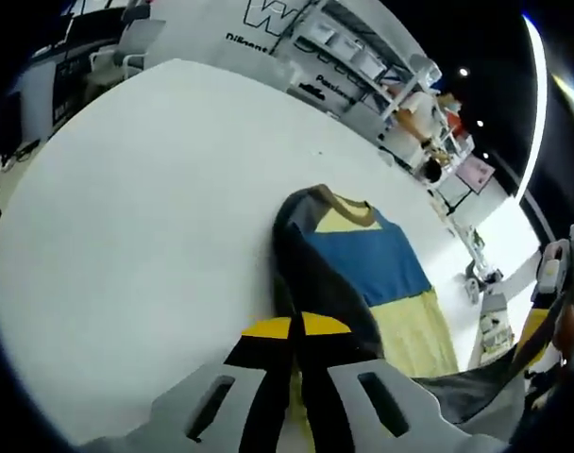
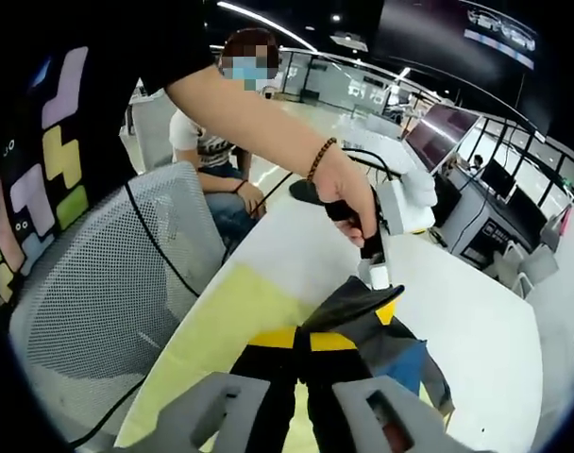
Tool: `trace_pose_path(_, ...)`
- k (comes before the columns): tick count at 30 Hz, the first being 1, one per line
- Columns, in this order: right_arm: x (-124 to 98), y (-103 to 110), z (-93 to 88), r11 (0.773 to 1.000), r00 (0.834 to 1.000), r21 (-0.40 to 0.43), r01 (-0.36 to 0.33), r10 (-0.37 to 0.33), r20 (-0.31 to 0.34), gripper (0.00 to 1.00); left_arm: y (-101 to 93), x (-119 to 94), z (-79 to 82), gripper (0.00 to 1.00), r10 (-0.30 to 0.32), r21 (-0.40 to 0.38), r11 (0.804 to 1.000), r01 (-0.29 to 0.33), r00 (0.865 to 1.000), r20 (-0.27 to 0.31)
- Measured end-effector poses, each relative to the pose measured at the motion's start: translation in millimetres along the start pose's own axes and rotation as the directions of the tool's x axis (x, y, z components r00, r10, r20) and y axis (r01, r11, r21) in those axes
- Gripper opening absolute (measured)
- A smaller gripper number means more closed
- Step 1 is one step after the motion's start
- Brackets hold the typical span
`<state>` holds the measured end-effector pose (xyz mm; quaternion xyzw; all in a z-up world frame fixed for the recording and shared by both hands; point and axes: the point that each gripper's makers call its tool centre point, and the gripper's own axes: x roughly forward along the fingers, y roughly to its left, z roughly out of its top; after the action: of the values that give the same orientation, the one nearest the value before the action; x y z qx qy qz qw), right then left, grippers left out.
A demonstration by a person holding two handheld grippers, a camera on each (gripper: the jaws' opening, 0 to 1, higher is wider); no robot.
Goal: Fold the garment on the visible template until the final outline fits inside the template.
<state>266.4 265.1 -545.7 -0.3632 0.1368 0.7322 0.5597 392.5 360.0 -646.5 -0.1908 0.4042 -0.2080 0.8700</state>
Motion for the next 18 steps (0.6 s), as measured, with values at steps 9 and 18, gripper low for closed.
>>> trace_pose_path(9, -4, -12, -1.2, 0.995, 0.997, 0.077, 0.06, -0.063, 0.045, 0.0, 12.1, -7, 33.1, 0.0, 0.036, 0.009, 0.999, -0.036, 0.999, 0.035)
trace_pose_path(18, -9, -40, 6.1, 0.972, 0.981, 0.186, 0.143, -0.164, 0.102, 0.0, 13.9, -6, 60.4, 0.0, 0.06, 0.032, 0.998, -0.061, 0.997, 0.042)
